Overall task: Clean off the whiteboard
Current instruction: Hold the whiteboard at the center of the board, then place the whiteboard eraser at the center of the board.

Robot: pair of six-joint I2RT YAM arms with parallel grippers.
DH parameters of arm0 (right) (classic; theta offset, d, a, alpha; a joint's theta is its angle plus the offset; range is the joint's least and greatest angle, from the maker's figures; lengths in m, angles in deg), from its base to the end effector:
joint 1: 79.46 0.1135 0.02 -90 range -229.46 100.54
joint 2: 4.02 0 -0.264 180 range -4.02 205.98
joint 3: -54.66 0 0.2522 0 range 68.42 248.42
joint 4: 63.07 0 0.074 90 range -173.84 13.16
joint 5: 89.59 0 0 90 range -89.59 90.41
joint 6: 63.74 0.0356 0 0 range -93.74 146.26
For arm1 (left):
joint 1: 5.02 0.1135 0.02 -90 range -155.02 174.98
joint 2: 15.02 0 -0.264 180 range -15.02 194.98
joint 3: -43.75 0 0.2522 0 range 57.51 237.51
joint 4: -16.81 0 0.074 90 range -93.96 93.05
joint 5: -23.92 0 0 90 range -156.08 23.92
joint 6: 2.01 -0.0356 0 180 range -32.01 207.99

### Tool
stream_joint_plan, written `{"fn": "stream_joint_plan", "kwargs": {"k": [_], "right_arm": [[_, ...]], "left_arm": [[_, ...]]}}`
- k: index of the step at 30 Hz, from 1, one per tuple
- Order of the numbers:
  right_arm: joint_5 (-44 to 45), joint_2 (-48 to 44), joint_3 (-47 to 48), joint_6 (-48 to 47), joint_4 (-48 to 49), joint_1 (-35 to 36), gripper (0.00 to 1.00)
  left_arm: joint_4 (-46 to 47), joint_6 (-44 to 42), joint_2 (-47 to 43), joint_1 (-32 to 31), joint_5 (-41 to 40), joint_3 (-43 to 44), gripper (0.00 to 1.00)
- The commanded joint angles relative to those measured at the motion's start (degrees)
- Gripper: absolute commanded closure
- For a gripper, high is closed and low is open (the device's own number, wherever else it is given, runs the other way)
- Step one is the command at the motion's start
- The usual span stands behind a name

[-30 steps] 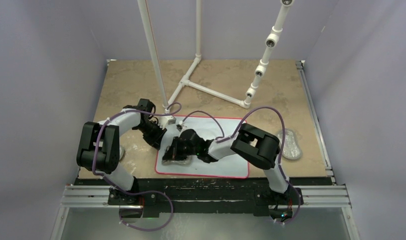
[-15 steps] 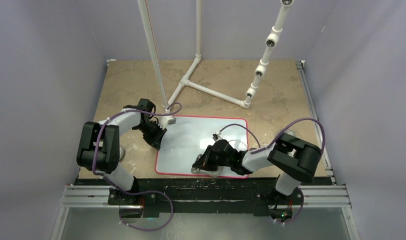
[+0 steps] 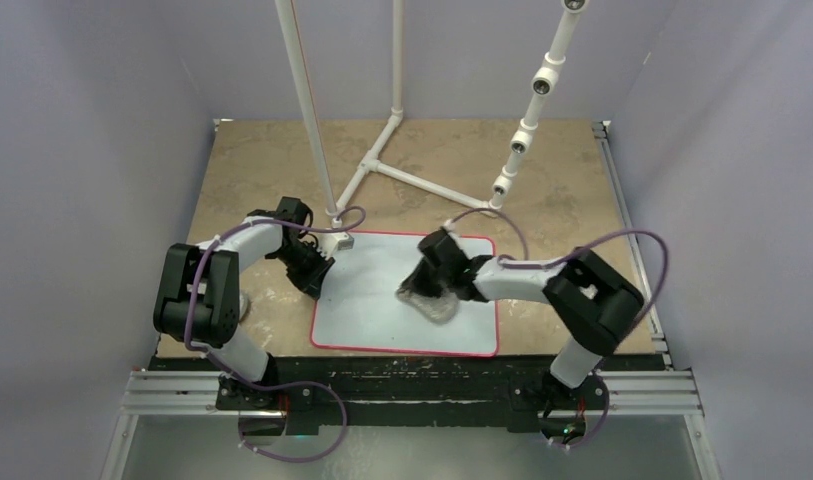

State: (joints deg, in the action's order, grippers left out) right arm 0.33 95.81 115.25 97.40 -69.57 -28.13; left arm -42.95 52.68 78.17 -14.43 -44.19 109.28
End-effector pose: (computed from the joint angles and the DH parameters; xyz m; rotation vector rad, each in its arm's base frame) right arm 0.2105 0.2631 0.1356 0.4494 2.5777 0.9337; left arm 0.2572 -0.0561 0.1531 1.1395 2.7361 -0.5436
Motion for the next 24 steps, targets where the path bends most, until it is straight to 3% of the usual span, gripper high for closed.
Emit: {"fn": "stream_joint_plan", "kwargs": {"k": [1, 7, 9, 11, 15, 20, 22, 24], "right_arm": [[16.5, -11.7, -6.7, 0.1, -23.9, -9.9, 1.00], [19.0, -28.6, -15.5, 3.8, -30.5, -19.7, 1.00], [20.1, -31.8, -16.5, 4.4, -32.0, -22.1, 0.95], [22.0, -33.6, -16.5, 4.6, -33.0, -24.1, 0.91], [26.3, -33.7, -15.2, 3.1, -33.7, -28.5, 0.92], [29.2, -34.0, -13.8, 2.6, -32.4, -32.1, 0.92], [29.0, -34.5, -12.8, 1.7, -31.2, -32.4, 0.82], [27.4, -35.2, -11.9, -0.7, -29.5, -32.4, 0.51]], "left_arm": [[6.3, -5.2, 1.2, -0.4, -6.9, -1.1, 1.00], [4.1, -6.3, -1.6, -0.3, -4.2, -0.5, 1.00], [3.1, -6.6, -2.4, -0.3, -3.2, -0.2, 1.00], [2.2, -6.4, -2.8, -0.5, -2.7, 0.3, 0.99], [0.7, -6.1, -3.8, -0.5, -2.0, 1.4, 0.91], [-1.5, -6.0, -5.6, -0.7, -0.4, 2.1, 0.88], [-2.9, -6.2, -5.9, -0.8, 0.2, 2.6, 0.88], [-4.3, -6.4, -6.4, -0.9, 1.3, 2.9, 0.88]]}}
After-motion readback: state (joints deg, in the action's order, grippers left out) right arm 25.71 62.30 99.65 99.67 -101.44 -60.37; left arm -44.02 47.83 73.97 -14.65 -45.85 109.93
